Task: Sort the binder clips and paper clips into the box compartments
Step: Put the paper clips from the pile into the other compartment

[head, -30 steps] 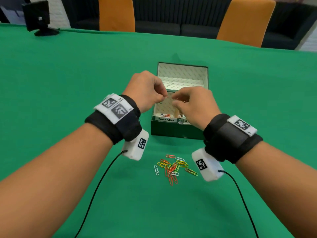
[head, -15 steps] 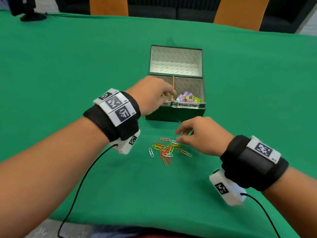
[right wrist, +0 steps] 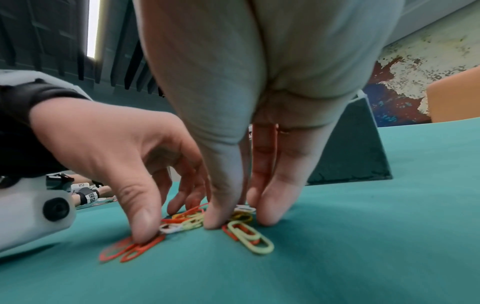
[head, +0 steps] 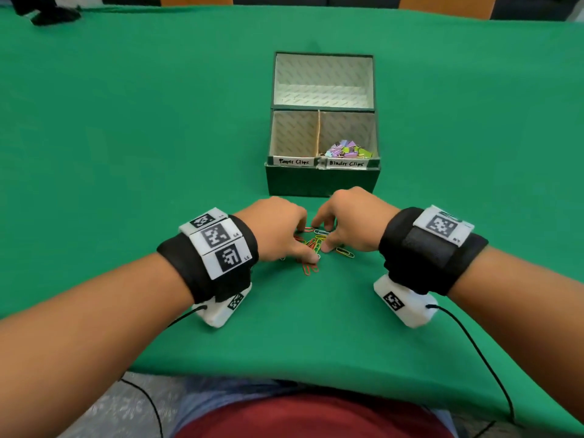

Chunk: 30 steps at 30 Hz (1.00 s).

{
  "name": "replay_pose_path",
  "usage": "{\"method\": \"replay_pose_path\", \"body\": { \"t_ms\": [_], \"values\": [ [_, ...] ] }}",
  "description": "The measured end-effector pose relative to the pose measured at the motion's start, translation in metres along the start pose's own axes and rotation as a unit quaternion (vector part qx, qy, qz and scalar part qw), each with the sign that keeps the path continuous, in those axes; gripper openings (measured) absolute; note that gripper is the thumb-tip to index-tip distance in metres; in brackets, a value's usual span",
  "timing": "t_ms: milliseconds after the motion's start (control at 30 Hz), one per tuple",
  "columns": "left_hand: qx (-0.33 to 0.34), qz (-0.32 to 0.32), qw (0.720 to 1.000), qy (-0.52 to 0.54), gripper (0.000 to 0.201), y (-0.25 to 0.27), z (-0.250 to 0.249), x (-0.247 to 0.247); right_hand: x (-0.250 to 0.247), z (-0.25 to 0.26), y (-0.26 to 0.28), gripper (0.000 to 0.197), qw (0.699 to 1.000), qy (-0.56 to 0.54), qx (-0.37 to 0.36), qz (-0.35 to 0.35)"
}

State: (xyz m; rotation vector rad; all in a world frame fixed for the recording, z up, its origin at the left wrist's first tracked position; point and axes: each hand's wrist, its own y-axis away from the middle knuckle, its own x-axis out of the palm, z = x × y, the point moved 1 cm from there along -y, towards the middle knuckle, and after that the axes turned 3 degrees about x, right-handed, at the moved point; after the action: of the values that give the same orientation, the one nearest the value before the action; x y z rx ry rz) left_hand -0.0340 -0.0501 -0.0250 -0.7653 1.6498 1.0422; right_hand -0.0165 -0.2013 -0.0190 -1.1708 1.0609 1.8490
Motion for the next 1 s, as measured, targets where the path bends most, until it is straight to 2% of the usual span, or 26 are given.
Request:
{"method": "replay_pose_path", "body": {
  "t_ms": [67,167,267,467,600,667,767,833,900,1000],
  "values": [
    [0.006,0.004,1.0,0.004,0.055,-0.001,-0.002,-0.001,0.0,0.0,-0.001,0.035,1.0,-0.014,0.002,-0.021],
    [0.015,-0.003,0.999,0.049,0.032,-0.001,-0.001,-0.003,0.002,-0.001,0.001,0.014,0.999,-0.03,0.011,-0.036],
    [0.021,-0.027,0.996,0.076,0.017,0.001,0.001,-0.006,0.004,0.0,0.003,0.006,0.998,-0.036,0.01,-0.05],
    [0.005,-0.077,0.989,0.123,0.009,0.002,0.009,-0.018,-0.002,-0.003,0.004,0.007,0.995,-0.064,0.025,-0.074],
    [0.005,-0.11,0.981,0.161,0.005,0.003,0.013,-0.035,-0.02,-0.006,0.005,0.007,0.986,-0.119,0.017,-0.118],
    [0.004,-0.109,0.98,0.167,0.004,0.004,0.014,-0.033,-0.022,-0.006,0.006,0.007,0.982,-0.145,0.015,-0.123],
    [-0.002,-0.093,0.98,0.174,0.006,0.004,0.013,-0.021,-0.016,-0.003,0.007,0.007,0.985,-0.143,0.017,-0.091],
    [-0.008,-0.102,0.976,0.194,0.004,0.003,0.015,-0.023,-0.021,-0.001,0.005,0.006,0.982,-0.158,0.015,-0.103],
    [-0.017,-0.142,0.965,0.22,0.001,-0.001,0.021,-0.038,-0.04,0.002,0.0,0.004,0.972,-0.177,0.014,-0.156],
    [-0.034,-0.238,0.946,0.22,0.002,-0.008,0.033,-0.074,-0.077,0.01,-0.012,0.004,0.951,-0.204,0.003,-0.234]
  ]
}}
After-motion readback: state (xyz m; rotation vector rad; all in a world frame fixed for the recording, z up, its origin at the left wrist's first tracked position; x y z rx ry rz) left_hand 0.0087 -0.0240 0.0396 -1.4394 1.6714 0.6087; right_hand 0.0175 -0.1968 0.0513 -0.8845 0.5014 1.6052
